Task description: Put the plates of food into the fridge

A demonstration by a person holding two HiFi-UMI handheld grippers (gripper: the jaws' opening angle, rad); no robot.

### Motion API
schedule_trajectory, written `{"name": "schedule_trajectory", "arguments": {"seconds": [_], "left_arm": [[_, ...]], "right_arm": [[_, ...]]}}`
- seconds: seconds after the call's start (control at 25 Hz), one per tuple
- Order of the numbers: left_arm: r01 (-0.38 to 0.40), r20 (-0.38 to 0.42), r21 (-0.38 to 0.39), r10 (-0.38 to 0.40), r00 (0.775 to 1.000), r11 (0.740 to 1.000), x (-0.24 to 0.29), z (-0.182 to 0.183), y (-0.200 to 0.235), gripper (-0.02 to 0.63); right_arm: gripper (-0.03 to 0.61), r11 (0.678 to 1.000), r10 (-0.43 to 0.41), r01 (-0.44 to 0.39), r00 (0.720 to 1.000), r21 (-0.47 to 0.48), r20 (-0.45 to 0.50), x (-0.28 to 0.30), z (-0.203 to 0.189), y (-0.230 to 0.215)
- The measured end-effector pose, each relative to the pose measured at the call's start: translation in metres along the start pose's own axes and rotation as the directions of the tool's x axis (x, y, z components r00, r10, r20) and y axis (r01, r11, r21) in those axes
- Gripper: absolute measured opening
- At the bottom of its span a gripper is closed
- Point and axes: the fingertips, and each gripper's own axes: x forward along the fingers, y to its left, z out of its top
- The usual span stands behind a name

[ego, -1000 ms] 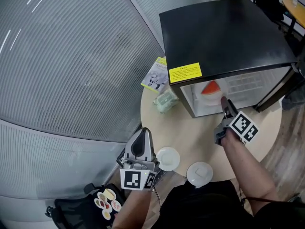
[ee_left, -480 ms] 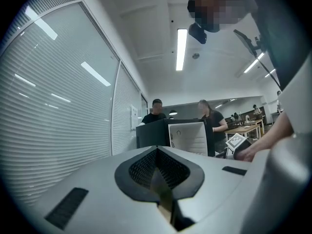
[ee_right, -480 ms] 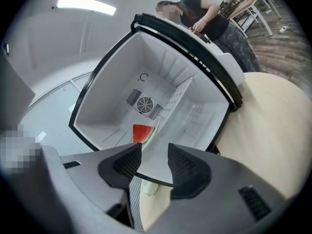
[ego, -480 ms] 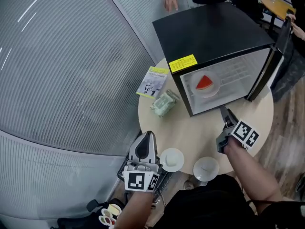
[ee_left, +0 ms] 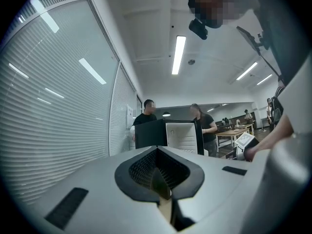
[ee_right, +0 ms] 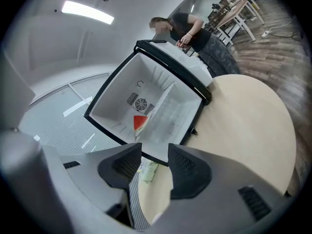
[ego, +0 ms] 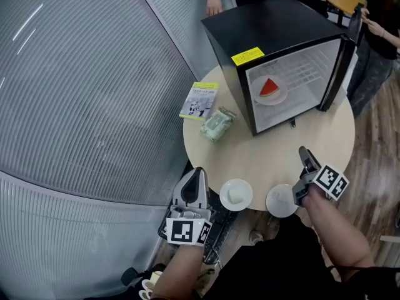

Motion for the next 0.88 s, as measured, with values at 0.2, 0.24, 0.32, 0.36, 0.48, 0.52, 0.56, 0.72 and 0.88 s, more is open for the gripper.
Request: {"name": "schedule_trajectory", "arguments": {"seconds": [0.2,0.24,0.32,0.36,0.48,0.52,0.56,0.72,0.88], "left_arm": [[0.040,-0.005,-0.008,-0.040,0.999,0.999,-0.026,-0.007,0.000,0.005],[0.048,-0.007,-0.010,-0.048,0.999,0.999,-0.031,-0.007,-0.001,0.005],[0.068,-0.008,-0.015,-0.068,0.998,0.998,-0.039,-0.009,-0.006,0.005],[0.077,-0.008,-0.016,-0.077,0.997,0.997,-0.043,-0.011,-0.009,0.005],[0.096,-0.013,-0.020,-0.096,0.995,0.995,-0.050,-0.016,-0.017,0.005],[0.102,-0.018,-0.022,-0.103,0.995,0.994,-0.052,-0.019,-0.019,0.005],[0.109,-0.023,-0.024,-0.110,0.994,0.994,-0.054,-0.021,-0.022,0.005],[0.139,-0.036,-0.021,-0.140,0.990,0.990,-0.059,-0.033,-0.034,0.005],[0.165,-0.059,-0.013,-0.165,0.985,0.986,-0.063,-0.048,-0.048,0.005]], "right_arm": [[0.172,0.999,-0.036,0.035,0.999,0.019,0.028,-0.036,-0.035,-0.009],[0.172,0.999,-0.039,0.038,0.999,0.021,0.027,-0.042,-0.042,-0.009],[0.172,0.999,-0.047,0.046,0.999,0.027,0.026,-0.055,-0.054,-0.012],[0.172,0.998,-0.050,0.049,0.998,0.030,0.025,-0.060,-0.059,-0.014],[0.172,0.997,-0.068,0.067,0.998,0.041,0.020,-0.075,-0.072,-0.026],[0.172,0.996,-0.078,0.077,0.997,0.045,0.018,-0.081,-0.077,-0.031],[0.172,0.995,-0.090,0.089,0.996,0.050,0.015,-0.088,-0.083,-0.037],[0.172,0.989,-0.130,0.129,0.991,0.077,0.006,-0.108,-0.105,-0.064],[0.172,0.981,-0.175,0.176,0.984,0.082,-0.017,-0.126,-0.125,-0.090]]}}
